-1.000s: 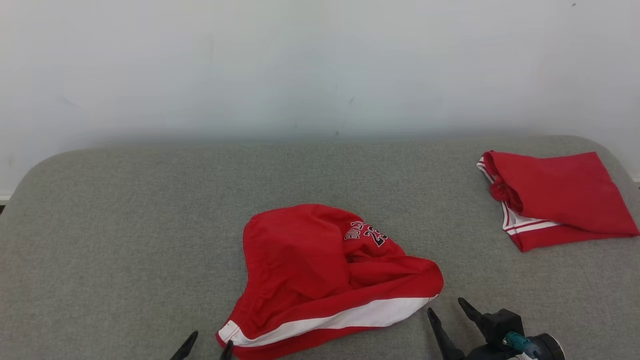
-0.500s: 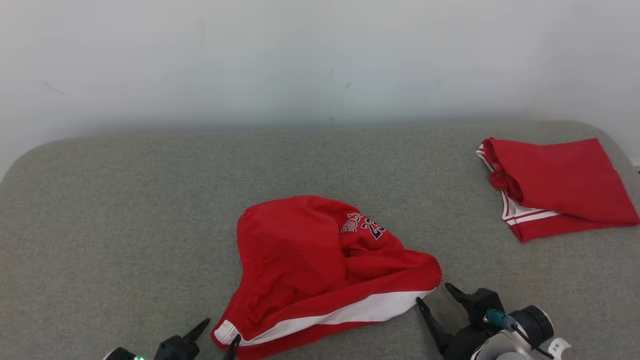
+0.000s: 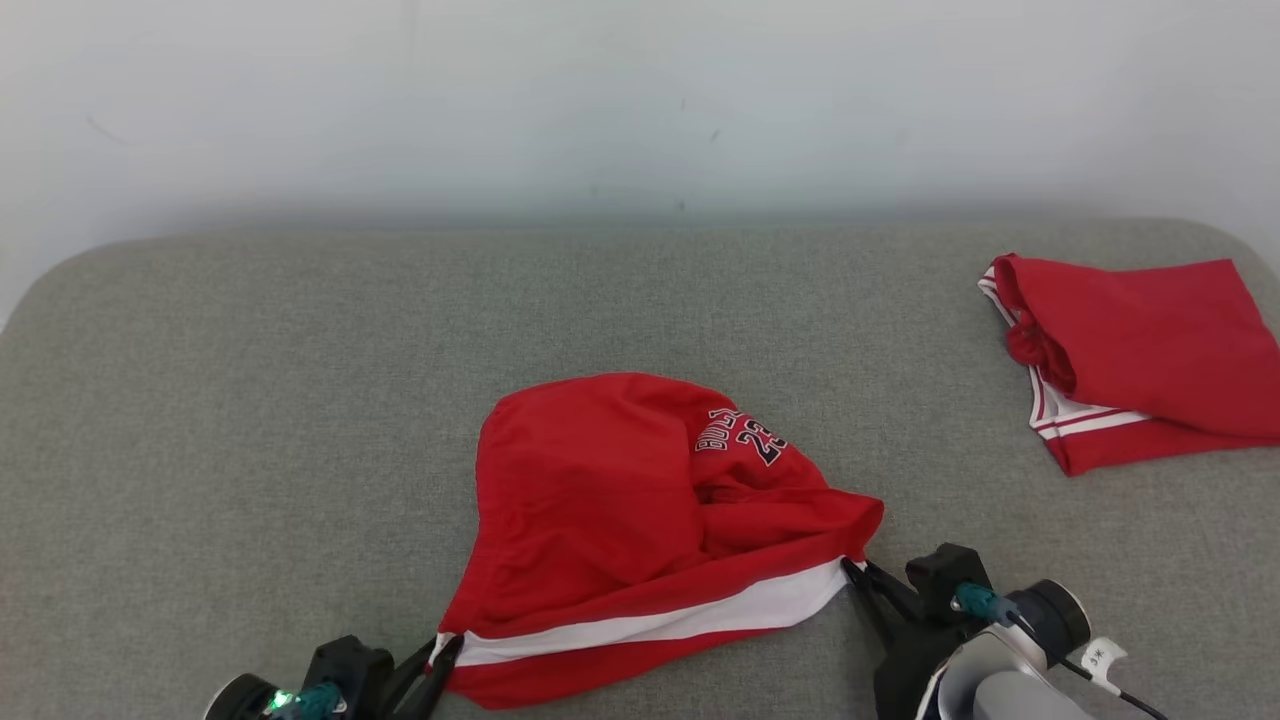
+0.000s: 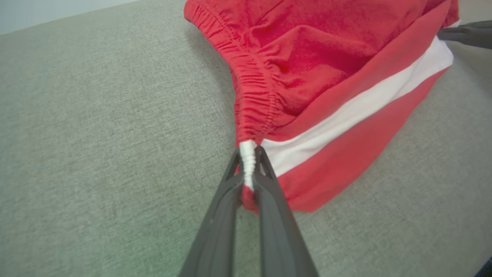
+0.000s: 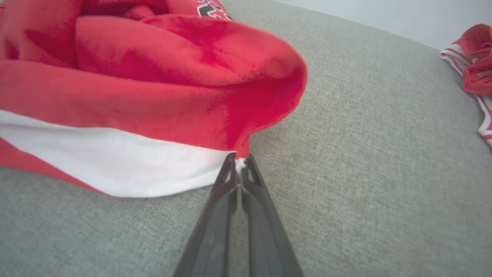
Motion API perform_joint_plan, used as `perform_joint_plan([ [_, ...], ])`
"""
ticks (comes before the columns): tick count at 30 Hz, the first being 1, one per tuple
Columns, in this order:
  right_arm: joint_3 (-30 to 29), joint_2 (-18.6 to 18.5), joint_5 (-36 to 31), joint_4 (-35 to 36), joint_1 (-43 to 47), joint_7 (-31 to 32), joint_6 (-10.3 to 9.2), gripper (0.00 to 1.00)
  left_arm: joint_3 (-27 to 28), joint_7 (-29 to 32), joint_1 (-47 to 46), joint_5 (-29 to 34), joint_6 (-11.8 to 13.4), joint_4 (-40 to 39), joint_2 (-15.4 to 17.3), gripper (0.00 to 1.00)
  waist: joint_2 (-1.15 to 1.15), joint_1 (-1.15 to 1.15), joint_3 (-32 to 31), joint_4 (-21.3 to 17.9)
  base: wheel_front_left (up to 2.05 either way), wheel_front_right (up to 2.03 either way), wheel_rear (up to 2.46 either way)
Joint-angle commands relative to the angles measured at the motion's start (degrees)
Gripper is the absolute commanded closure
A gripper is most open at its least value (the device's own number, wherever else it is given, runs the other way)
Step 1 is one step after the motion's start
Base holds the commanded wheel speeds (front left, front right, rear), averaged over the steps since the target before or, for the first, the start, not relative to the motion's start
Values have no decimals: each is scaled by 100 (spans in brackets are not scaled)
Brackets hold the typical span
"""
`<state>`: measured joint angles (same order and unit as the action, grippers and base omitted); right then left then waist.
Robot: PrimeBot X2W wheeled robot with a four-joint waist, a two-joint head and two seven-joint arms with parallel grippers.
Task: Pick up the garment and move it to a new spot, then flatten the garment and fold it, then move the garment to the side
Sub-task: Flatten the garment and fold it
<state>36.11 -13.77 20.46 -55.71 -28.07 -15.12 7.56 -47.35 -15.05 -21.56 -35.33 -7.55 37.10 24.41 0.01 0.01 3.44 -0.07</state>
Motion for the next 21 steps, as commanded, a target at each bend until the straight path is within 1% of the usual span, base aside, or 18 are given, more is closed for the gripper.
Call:
perform_joint_plan([
  [1,-6,-46,30,43,131,1,-12,100,64,-17,59,-39,14,-52,0,100,-1,-1,-52,8,0,0,0],
  [5,-152,-169,140,462,496,-1,-12,100,466,-17,465,-63,14,-306,-98,100,-1,-1,-223,12,0,0,0],
  [13,-564,-391,314,1533,1508,-2,-12,100,1386,-17,1274,309,21,-1014,-273,100,-1,-1,-430,-17,0,0,0],
  [17,-618,-509,462,1949,1655,19,-12,100,1742,-17,1378,425,18,-1393,-196,100,-1,-1,-474,-99,0,0,0],
  [19,-604,-577,580,2189,1589,120,-12,100,1818,-17,1248,457,17,-1585,-108,100,-1,-1,-478,-127,0,0,0],
  [21,-599,-677,684,2455,1448,272,-12,100,1773,-17,1026,413,17,-1746,21,100,-1,-1,-461,-159,0,0,0],
])
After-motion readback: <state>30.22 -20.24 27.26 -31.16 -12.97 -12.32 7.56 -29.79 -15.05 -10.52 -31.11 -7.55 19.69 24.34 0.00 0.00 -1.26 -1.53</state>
